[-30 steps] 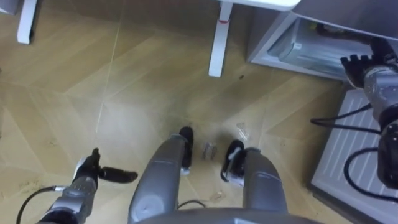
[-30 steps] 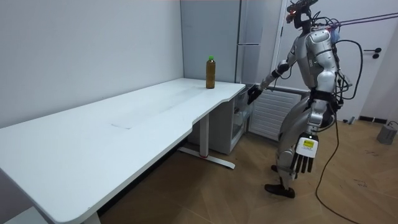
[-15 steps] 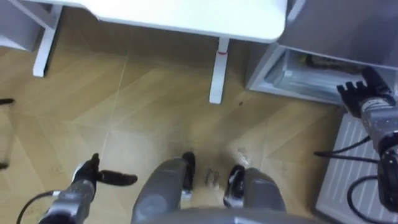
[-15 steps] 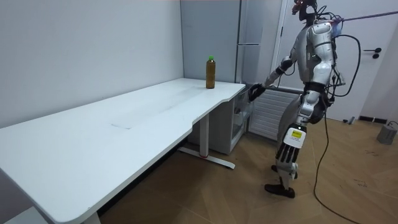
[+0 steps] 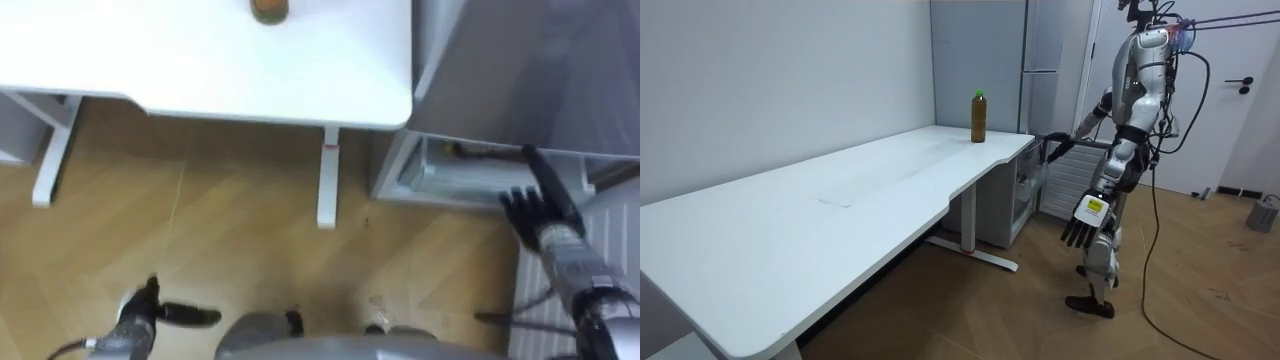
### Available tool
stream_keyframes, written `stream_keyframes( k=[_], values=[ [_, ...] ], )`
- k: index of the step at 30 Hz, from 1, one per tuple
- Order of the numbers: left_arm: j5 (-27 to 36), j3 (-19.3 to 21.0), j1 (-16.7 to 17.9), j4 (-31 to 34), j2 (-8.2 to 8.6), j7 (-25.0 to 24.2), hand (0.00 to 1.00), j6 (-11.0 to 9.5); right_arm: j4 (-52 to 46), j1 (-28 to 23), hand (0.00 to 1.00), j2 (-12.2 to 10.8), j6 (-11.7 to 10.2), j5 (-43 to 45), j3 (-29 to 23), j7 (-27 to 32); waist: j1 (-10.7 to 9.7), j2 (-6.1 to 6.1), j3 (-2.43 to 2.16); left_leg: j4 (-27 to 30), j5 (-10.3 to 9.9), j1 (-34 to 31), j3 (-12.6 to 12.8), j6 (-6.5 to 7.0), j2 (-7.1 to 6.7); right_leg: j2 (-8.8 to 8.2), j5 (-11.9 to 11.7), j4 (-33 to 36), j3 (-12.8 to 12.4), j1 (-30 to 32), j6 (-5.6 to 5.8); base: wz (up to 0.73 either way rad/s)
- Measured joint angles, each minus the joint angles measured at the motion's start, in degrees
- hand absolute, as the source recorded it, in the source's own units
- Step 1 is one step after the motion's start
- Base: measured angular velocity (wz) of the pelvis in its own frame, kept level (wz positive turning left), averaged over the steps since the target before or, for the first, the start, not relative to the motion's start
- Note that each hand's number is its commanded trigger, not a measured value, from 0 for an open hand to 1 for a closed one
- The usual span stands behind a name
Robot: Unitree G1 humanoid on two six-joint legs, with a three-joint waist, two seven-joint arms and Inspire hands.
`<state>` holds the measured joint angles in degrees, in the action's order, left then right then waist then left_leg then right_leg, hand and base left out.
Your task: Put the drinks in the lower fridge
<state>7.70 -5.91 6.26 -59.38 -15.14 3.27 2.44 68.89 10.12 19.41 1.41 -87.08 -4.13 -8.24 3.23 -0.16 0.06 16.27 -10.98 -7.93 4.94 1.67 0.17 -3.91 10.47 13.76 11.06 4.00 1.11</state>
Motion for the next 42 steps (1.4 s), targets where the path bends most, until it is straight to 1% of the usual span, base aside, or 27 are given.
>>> stream_keyframes(
  k=[2, 4, 5, 6, 7, 9, 10, 11, 12, 13, 16, 19, 20, 22, 25, 30, 31, 32, 33, 34, 36, 38, 40, 42],
  values=[
    [0.1, 1.8, 1.4, 0.1, 0.56, 0.0, 0.0, 0.0, -1.1, -2.6, 0.0, -0.4, 0.0, 1.2, -0.5, -0.7, 0.0, 0.09, 0.0, -1.1, 0.0, 1.7, 0.3, -0.03, -0.13, 0.07, 0.0, -0.5, -0.3, -1.3, 0.03, -0.08],
    [0.0, 4.6, 3.1, 0.4, 1.37, 0.0, 0.0, 0.0, -2.0, -6.1, 0.0, -2.1, -0.1, 2.4, -2.1, -1.5, -0.2, 0.16, 0.0, -2.4, -0.1, 3.7, 0.6, -0.32, -0.03, 0.29, 0.0, -1.3, -0.2, -3.0, 0.03, -0.07],
    [-0.2, 5.4, 3.5, 0.4, 1.65, 0.1, 0.0, 0.0, -2.0, -6.9, 0.0, -2.6, -0.1, 2.7, -2.1, -1.7, -0.2, 0.16, 0.0, -2.7, -0.1, 4.3, 0.6, -0.42, 0.01, 0.35, 0.0, -1.5, 0.0, -3.3, 0.03, -0.06],
    [-0.8, 6.4, 4.6, 0.2, 2.17, 0.3, 0.0, 0.0, -2.0, -8.6, 0.0, -3.4, -0.1, 3.6, -2.1, -2.3, -0.3, 0.21, 0.04, -2.8, -0.3, 5.2, 0.6, -0.63, 0.06, 0.5, 0.0, -2.2, 0.1, -4.2, 0.02, -0.06],
    [-1.1, 7.2, 4.9, 0.1, 2.81, 0.7, 0.0, -0.2, -1.6, -10.0, 0.0, -4.1, -0.1, 4.5, -2.1, -2.9, -0.4, 0.33, 0.08, -3.1, -0.4, 6.0, 0.6, -0.75, 0.11, 0.6, 0.0, -2.4, 0.1, -5.1, 0.02, -0.05],
    [-1.0, 7.8, 6.1, 0.2, 3.33, 1.1, 0.0, -0.4, -1.3, -11.9, 0.0, -5.3, -0.1, 5.8, -2.1, -3.4, -0.5, 0.48, 0.26, -3.7, -0.5, 7.5, 0.8, -0.92, 0.24, 0.78, 0.0, -2.6, 0.1, -6.2, 0.01, -0.08],
    [-1.1, 7.9, 6.6, 0.3, 3.32, 1.1, 0.0, -0.4, -1.3, -13.0, 0.0, -6.3, 0.0, 6.1, -2.0, -3.8, -0.4, 0.49, 0.18, -3.6, -0.7, 8.0, 1.1, -1.08, 0.45, 0.97, 0.0, -2.7, 0.0, -6.7, -0.02, -0.13],
    [-1.1, 8.0, 6.7, 0.2, 3.32, 1.1, 0.0, -0.4, -1.3, -13.4, 0.0, -6.7, 0.0, 6.2, -1.8, -4.0, -0.4, 0.49, 0.24, -3.7, -0.8, 8.3, 1.1, -1.14, 0.52, 1.03, 0.0, -2.9, 0.0, -7.1, -0.02, -0.11],
    [-1.2, 8.0, 7.2, 0.1, 3.33, 1.1, 0.0, -0.4, -1.3, -14.3, 0.0, -7.4, 0.0, 6.6, -1.6, -4.3, -0.5, 0.15, 0.39, -3.7, -0.9, 8.6, 1.0, -1.19, 0.57, 1.08, 0.1, -3.0, 0.0, -7.6, -0.06, 0.0],
    [-1.1, 8.2, 7.3, -0.1, 3.33, 1.1, 0.0, -0.5, -0.7, -15.1, 0.0, -8.0, 0.0, 6.9, -1.6, -5.2, -1.1, 0.24, 0.35, -3.6, -0.9, 8.7, 0.9, -1.2, 0.55, 1.13, 0.1, -3.2, 0.1, -8.2, -0.09, 0.05],
    [-1.1, 8.3, 8.3, -0.4, 3.61, 1.4, 0.0, -0.6, 2.5, -16.2, 0.0, -8.3, 0.6, 10.1, -1.6, -6.6, -1.4, 0.07, 0.4, -3.8, -1.1, 9.6, 0.6, -1.2, 0.43, 1.08, 0.3, -3.3, 0.1, -9.1, -0.11, 0.02],
    [-2.4, 8.4, 9.6, -0.4, 4.42, 1.6, 0.0, -0.6, 3.8, -18.3, 0.0, -8.8, 0.8, 13.1, -1.4, -7.5, -1.6, -0.23, 0.18, -3.6, -1.1, 9.9, 0.6, -1.18, 0.32, 1.1, 0.4, -4.2, 0.2, -9.8, -0.13, 0.05],
    [-2.5, 8.4, 9.7, -0.4, 4.58, 1.6, 0.0, -0.6, 4.3, -18.4, 0.0, -8.9, 0.8, 13.9, -1.1, -7.6, -1.6, -0.26, 0.2, -3.6, -1.1, 10.0, 0.6, -1.18, 0.32, 1.11, 0.4, -4.2, 0.2, -10.0, -0.13, 0.03],
    [-2.9, 8.4, 10.1, -0.6, 5.18, 1.6, 0.0, -0.5, 4.9, -18.9, 0.0, -9.0, 0.8, 18.7, 0.8, -7.7, -2.0, -0.38, 0.19, -3.5, -1.1, 10.1, 0.5, -1.18, 0.33, 1.1, 0.5, -4.1, 0.3, -10.1, -0.13, 0.04],
    [-2.9, 8.4, 10.2, -0.5, 5.25, 1.6, 0.0, -0.5, 4.9, -19.3, 0.0, -9.2, 0.8, 23.8, 3.0, -7.8, -1.9, -0.76, 0.14, -3.5, -1.1, 10.1, 0.4, -1.19, 0.34, 1.11, 0.5, -4.2, 0.5, -10.2, -0.15, 0.01],
    [-2.9, 8.4, 10.3, -0.6, 5.36, 1.6, 0.0, -0.5, 5.3, -19.3, 0.0, -9.6, 0.8, 30.8, 4.0, -7.8, -2.4, -1.03, 0.11, -3.5, -1.1, 10.4, -0.3, -1.19, 0.17, 1.08, 0.5, -4.5, 0.5, -10.8, -0.14, 0.05],
    [-2.9, 8.7, 9.9, -1.3, 5.56, 1.6, 0.0, -0.5, 5.8, -19.2, 0.0, -9.7, 0.9, 33.8, 3.9, -7.8, -3.0, -1.09, 0.07, -3.5, -1.1, 10.6, -0.5, -1.19, 0.03, 1.06, 0.5, -5.2, 0.9, -11.5, -0.12, 0.12],
    [-2.9, 9.4, 10.0, -1.8, 5.78, 1.6, 0.0, -0.5, 6.1, -19.0, 0.0, -9.7, 0.9, 35.6, 3.9, -7.7, -3.0, -1.12, 0.06, -3.5, -1.1, 10.8, -0.5, -1.19, 0.01, 1.05, 0.5, -5.2, 0.9, -11.7, -0.08, 0.09],
    [-2.9, 10.4, 9.7, -2.7, 6.04, 1.7, 0.0, -0.5, 6.6, -18.9, 0.0, -9.8, 0.9, 39.8, 4.0, -7.5, -3.0, -1.18, 0.1, -3.5, -1.1, 11.4, -0.4, -1.19, 0.01, 1.07, 0.6, -5.3, 0.8, -12.2, -0.04, 0.0],
    [-3.0, 10.5, 9.7, -3.1, 6.05, 1.8, 0.0, -0.6, 7.3, -18.8, 0.0, -9.9, 1.1, 43.3, 4.0, -7.4, -3.0, -1.22, 0.11, -3.6, -1.2, 11.7, -0.4, -1.25, 0.01, 1.08, 0.7, -5.3, 0.6, -12.5, 0.0, 0.0],
    [-3.6, 10.5, 9.6, -3.6, 6.31, 2.5, 0.0, -0.5, 8.1, -18.5, 0.0, -9.9, 1.2, 47.1, 4.0, -6.9, -2.9, -1.19, 0.14, -3.6, -1.3, 11.7, -0.4, -1.27, -0.01, 1.08, 0.8, -5.4, 0.6, -12.5, 0.01, -0.02],
    [-5.0, 11.9, 9.7, -3.9, 6.77, 2.5, 0.0, -0.2, 8.9, -17.7, 0.0, -9.9, 1.2, 49.8, 3.1, -6.6, -2.9, -1.15, 0.14, -3.7, -1.3, 11.7, -0.4, -1.29, 0.01, 1.14, 0.7, -5.8, 0.3, -12.4, 0.0, -0.04],
    [-5.2, 14.2, 9.7, -4.1, 7.41, 2.5, 0.0, 0.2, 9.3, -16.4, 0.0, -9.7, 1.3, 54.3, 2.8, -5.2, -2.8, -1.17, 0.15, -3.7, -1.4, 11.6, -0.3, -1.25, 0.02, 1.12, 0.8, -6.0, 0.5, -12.4, 0.01, 0.0],
    [-4.6, 14.8, 9.5, -4.0, 7.54, 2.6, 0.0, 0.8, 9.3, -16.0, 0.0, -9.6, 2.0, 56.2, 2.8, -4.2, -2.9, -1.21, 0.17, -3.6, -1.4, 11.7, -0.4, -1.23, -0.01, 1.11, 0.7, -5.9, 0.7, -12.7, 0.02, 0.07]
  ],
)
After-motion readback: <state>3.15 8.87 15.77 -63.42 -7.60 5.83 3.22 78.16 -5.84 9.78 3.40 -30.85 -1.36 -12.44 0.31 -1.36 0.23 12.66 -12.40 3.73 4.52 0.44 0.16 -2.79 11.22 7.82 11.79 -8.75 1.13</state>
